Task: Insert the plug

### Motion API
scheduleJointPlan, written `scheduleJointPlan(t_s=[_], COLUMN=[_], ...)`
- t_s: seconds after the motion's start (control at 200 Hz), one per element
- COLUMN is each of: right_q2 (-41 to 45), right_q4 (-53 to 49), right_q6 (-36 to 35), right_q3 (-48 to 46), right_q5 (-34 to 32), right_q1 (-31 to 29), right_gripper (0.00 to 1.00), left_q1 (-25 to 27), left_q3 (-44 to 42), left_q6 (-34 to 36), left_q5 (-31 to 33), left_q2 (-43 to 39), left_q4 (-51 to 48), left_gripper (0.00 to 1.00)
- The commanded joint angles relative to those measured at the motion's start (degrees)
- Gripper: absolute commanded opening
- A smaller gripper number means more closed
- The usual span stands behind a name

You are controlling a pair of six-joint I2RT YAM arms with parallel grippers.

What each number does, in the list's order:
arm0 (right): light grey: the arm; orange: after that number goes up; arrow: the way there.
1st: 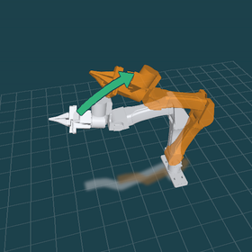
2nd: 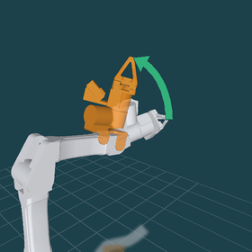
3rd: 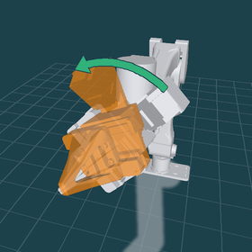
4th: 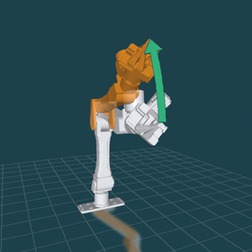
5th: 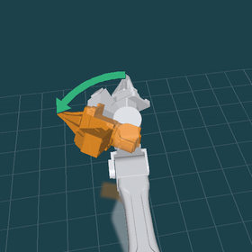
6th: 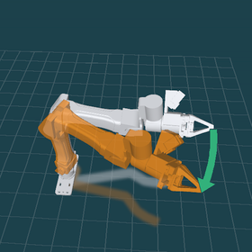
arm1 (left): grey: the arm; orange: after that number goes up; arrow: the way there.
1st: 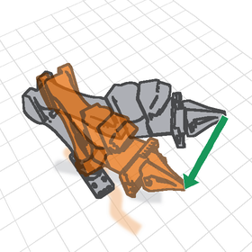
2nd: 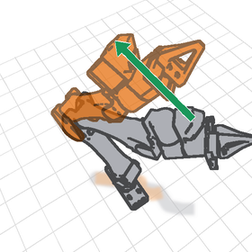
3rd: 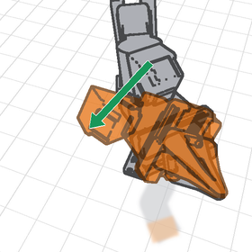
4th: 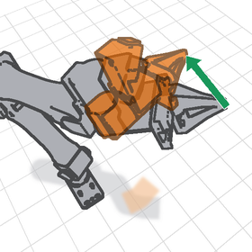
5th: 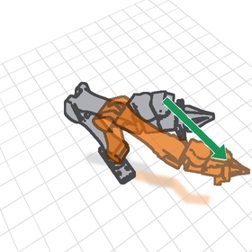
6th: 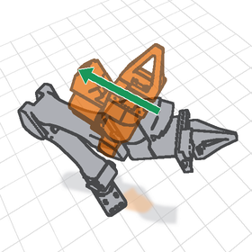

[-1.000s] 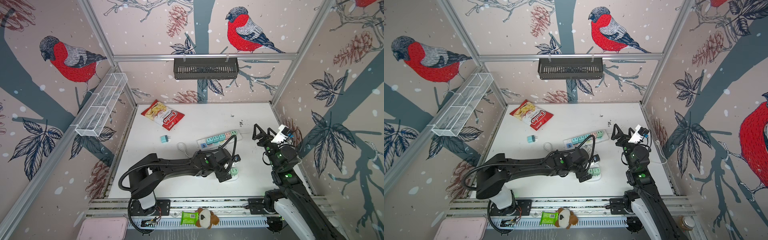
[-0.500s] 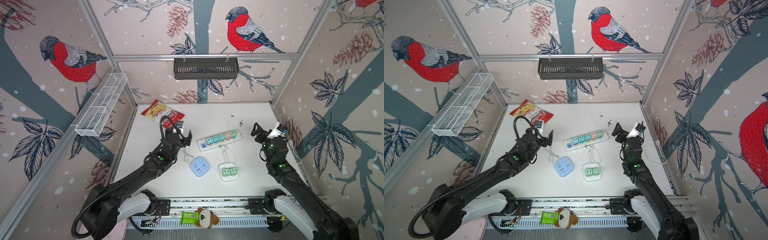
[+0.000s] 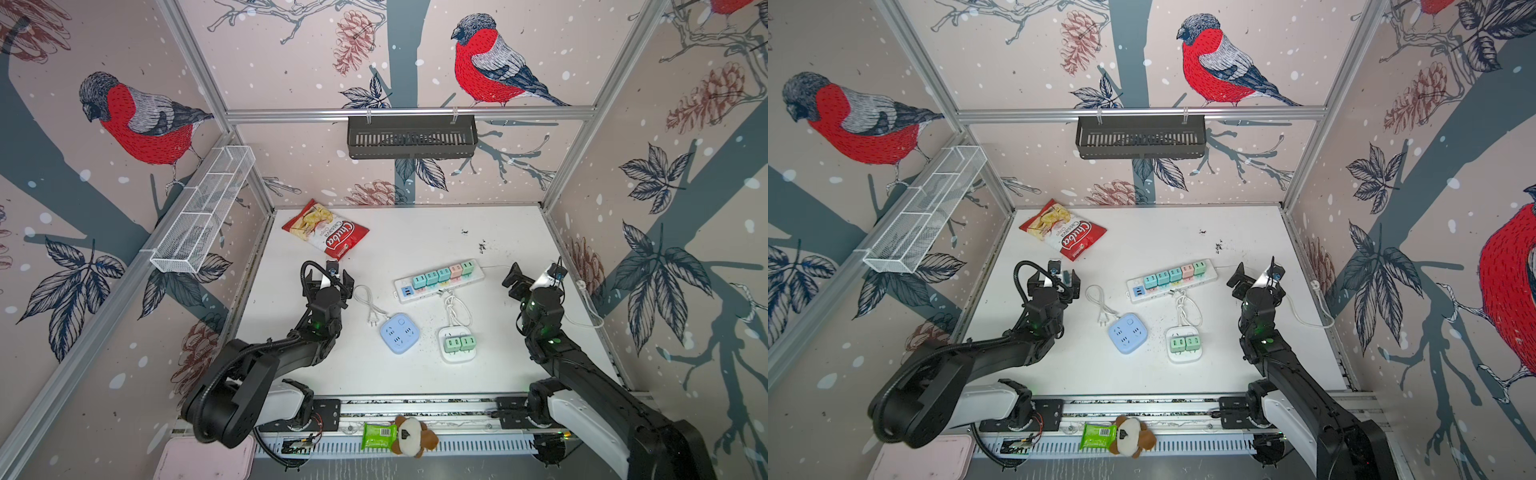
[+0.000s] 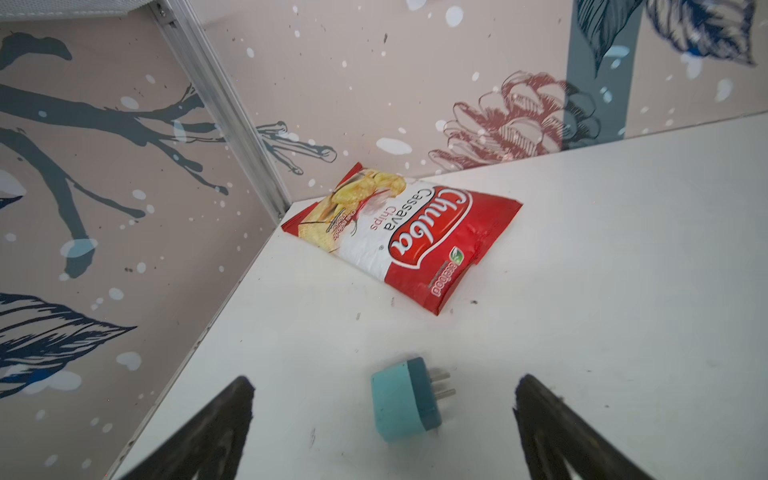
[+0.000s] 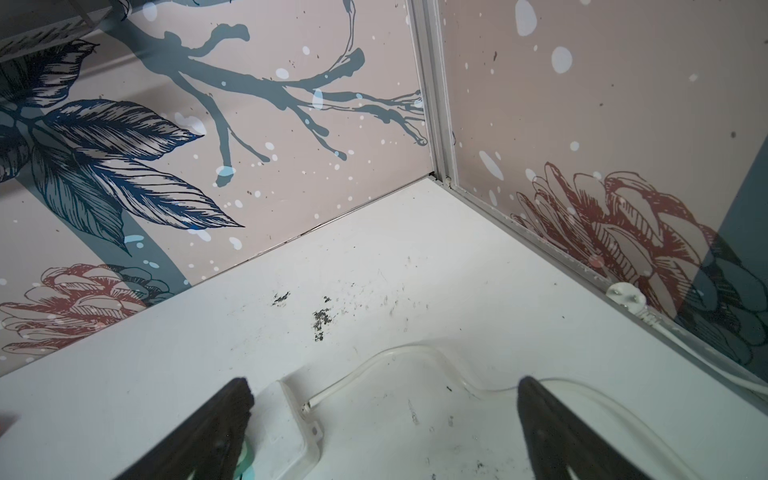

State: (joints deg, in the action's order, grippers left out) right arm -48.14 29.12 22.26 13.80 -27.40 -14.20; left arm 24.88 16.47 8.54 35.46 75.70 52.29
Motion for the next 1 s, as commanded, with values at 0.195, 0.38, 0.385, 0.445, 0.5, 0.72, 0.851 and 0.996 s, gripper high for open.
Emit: scheduleJointPlan(t_s=[0.195,0.38,0.385,0.445,0.5,0.72,0.851,0.996], right_q2=[5.3,-2.2,-2.3,-5.6,-8.6,-19.7,-27.1,-30.7], right_q4=[4.0,13.5,13.9,18.8,24.2,34.5,38.4,37.6], right_q6=[-18.0,-20.2,-20.4,-21.2,-22.2,-25.1,-26.5,-28.3], right_q3=[-5.8,-8.6,-8.7,-9.8,-11.0,-8.3,-5.0,-2.4], right_q5=[-0.6,-1.2,-1.2,-1.8,-1.9,0.1,-0.6,-3.5], right_q1=[-3.1,-2.5,-2.5,-2.7,-2.7,-3.5,-4.2,-5.3], right_gripper=[1.00,0.99,0.99,0.99,1.00,1.00,1.00,0.99], left_q1=[-2.0,-7.2,-7.3,-8.9,-12.5,-16.1,-16.6,-13.7], left_q3=[-5.3,-7.3,-7.2,-6.7,-5.7,-10.2,-3.6,0.3], left_q6=[-5.9,-11.6,-11.7,-13.6,-18.0,-22.1,-19.5,-10.9], left_q5=[3.4,-2.2,-2.3,-2.8,-4.9,2.0,6.0,6.3], left_q2=[-4.4,-6.1,-6.0,-5.7,-5.6,-9.2,-1.7,9.3], left_q4=[10.0,9.4,9.4,7.9,4.7,7.5,5.0,12.7], left_gripper=[0.97,0.97,0.97,0.97,0.97,0.97,0.97,0.97])
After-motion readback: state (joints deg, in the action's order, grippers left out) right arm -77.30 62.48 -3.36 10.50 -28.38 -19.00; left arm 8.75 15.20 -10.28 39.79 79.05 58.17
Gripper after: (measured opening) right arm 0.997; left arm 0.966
